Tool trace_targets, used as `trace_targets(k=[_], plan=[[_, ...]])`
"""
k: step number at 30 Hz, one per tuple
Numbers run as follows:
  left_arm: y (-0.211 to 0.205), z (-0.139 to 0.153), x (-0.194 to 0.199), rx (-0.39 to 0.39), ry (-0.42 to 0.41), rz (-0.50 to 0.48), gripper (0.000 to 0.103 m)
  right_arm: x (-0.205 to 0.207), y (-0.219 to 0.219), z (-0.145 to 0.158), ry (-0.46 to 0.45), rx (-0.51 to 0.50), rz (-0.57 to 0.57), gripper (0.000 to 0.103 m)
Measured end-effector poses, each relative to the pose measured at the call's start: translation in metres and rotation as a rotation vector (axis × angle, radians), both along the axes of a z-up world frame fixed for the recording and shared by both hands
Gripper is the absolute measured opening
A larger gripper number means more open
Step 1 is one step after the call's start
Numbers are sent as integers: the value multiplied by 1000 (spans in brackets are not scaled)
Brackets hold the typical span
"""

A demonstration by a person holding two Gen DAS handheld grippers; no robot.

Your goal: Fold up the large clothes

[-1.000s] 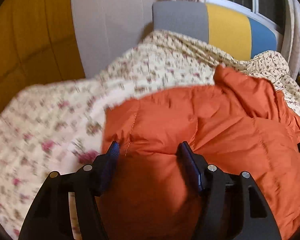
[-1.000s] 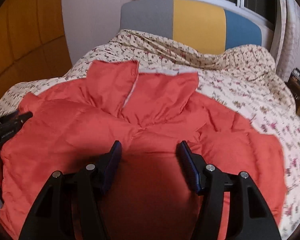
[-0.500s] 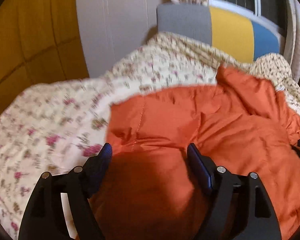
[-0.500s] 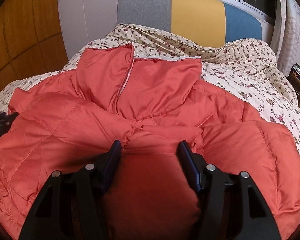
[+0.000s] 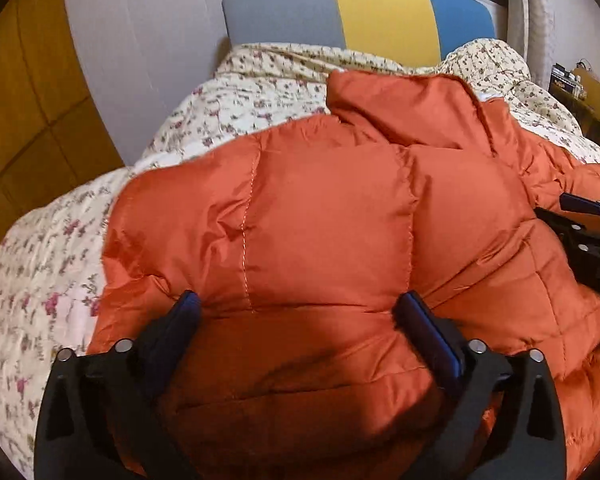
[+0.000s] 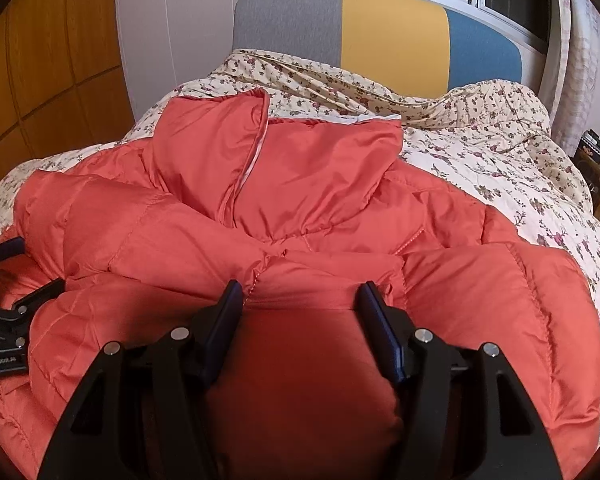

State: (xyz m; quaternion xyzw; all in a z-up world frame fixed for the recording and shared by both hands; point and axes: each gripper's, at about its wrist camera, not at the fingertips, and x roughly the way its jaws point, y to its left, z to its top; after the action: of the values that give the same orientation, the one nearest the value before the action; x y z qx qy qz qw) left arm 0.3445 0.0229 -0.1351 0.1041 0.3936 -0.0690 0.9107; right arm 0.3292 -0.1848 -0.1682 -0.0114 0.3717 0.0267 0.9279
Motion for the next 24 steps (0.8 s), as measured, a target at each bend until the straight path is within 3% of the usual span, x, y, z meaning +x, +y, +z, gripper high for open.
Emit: trace_targets(k=[4, 6, 8, 15, 19, 22, 23, 24], plan=[[4, 2, -3, -10, 8, -3, 100, 0, -2, 4, 25, 22, 12, 63], [8, 11, -16, -7, 6, -1, 100, -7, -7, 13, 49, 38, 20, 77], [14, 18, -33, -23, -4, -12, 100, -25, -16, 27, 51, 75, 0, 81], [63, 35, -104, -95, -5, 29, 100, -124, -73, 68, 29, 221, -37, 81], [98, 40, -144, -106, -80, 115, 100, -185, -109, 73, 27, 254, -92, 80], [127, 50, -164, -245, -109, 202, 100, -226, -129, 73, 32, 247, -129, 78], [136, 55, -170, -312, -143, 216, 100, -239, -135, 71, 36, 251, -139, 78], [150, 63, -183, -407, -231, 245, 100, -250, -140, 69, 42, 255, -147, 78]])
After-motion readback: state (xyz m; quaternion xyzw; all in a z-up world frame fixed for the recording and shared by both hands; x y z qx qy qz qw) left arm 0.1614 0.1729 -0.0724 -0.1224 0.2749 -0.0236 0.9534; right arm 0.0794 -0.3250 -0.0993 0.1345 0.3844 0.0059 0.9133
